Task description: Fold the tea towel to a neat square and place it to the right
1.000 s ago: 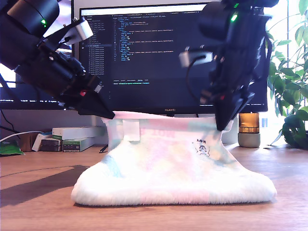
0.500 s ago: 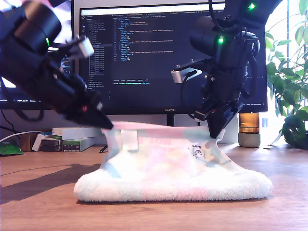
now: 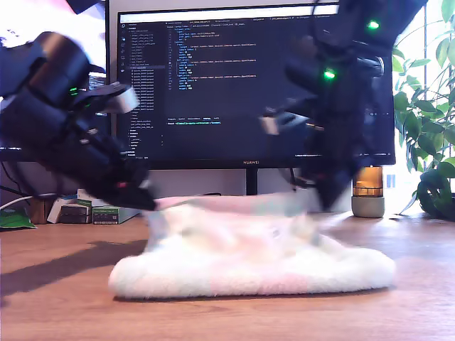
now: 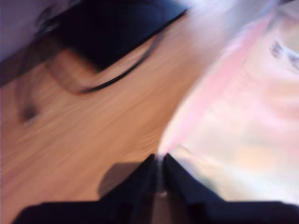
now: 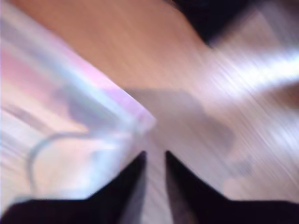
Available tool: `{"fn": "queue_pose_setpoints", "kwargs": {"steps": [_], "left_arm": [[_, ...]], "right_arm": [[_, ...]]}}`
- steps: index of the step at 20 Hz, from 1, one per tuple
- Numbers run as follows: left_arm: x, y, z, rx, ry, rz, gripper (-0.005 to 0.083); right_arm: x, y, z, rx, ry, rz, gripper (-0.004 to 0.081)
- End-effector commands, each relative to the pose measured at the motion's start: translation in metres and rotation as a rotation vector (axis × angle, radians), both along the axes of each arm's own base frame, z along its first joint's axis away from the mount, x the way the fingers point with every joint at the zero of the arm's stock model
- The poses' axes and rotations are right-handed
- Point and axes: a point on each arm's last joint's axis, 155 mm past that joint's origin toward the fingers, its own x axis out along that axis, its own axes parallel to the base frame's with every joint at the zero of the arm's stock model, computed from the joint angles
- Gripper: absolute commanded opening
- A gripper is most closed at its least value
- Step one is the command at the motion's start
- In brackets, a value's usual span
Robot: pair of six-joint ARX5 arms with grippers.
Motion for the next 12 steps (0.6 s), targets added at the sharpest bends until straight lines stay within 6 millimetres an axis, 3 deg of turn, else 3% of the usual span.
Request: {"fn": "queue_pose_setpoints", "kwargs": {"steps": [1, 3, 9, 12], "left_arm": [[0.0, 0.003, -0.007, 0.005, 0.005, 0.008, 0.0169], [0.003, 0.003, -0.002, 0.001, -0.017, 0.014, 0.0169], [0.014, 0.011, 0.009, 0.002, -0.067, 0.043, 0.0165], [0.017, 0.018, 0.026, -0.017, -0.1, 0.057, 0.0087]], "right_arm": [[-0.001, -0.005, -0.006, 0.005, 0.007, -0.033, 0.0161], [-0.001, -0.006, -0.007, 0.008, 0.01, -0.037, 0.0203], [-0.011, 0.009, -0.012, 0.06, 0.054, -0.015, 0.0198], [-0.015, 0.021, -0.011, 0.143, 0.073, -0.025, 0.0192]]}}
